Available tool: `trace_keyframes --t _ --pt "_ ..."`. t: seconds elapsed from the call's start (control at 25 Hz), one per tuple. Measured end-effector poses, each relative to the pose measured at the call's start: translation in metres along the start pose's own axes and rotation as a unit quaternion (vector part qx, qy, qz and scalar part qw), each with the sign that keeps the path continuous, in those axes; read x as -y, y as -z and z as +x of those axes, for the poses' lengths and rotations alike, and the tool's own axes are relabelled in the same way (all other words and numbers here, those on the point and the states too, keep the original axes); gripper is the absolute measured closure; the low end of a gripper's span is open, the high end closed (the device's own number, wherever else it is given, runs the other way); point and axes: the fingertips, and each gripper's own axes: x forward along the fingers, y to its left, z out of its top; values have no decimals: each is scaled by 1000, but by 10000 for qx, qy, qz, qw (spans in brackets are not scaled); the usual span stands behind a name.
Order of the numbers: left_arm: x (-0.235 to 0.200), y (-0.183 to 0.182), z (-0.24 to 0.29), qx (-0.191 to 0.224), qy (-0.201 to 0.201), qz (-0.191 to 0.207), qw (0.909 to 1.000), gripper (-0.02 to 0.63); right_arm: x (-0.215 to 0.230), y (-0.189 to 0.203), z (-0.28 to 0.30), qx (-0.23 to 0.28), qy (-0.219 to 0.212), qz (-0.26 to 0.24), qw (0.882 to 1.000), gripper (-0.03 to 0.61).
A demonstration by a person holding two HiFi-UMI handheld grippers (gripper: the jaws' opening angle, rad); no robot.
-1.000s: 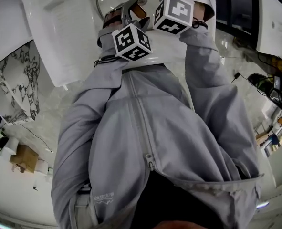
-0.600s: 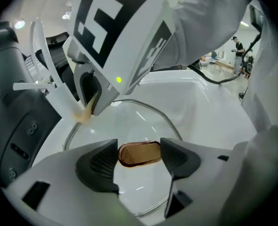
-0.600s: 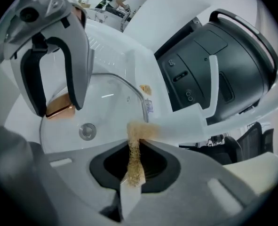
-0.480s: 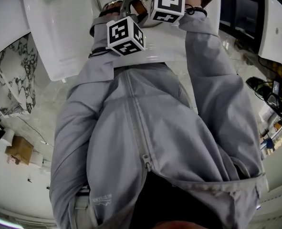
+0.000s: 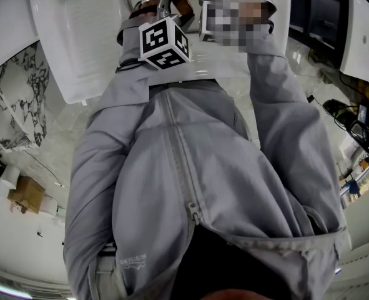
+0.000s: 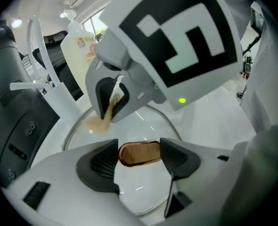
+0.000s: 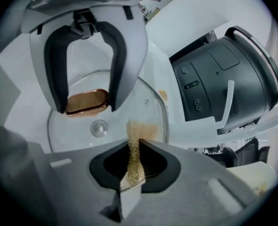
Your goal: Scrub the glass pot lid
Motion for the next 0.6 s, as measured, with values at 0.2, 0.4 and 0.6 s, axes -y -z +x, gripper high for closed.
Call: trace_keyframes --t 0.2,0.4,0.6 --pt "1 1 0 6 -45 8 10000 339 -43 -10 -10 118 -346 -49 9993 543" --pt "-1 0 -1 -14 -63 -3 10000 342 -77 -10 -16 134 -768 139 9969 543" --pt "-1 1 0 -61 -98 36 9999 344 -114 -12 -19 128 -1401 251 9897 543"
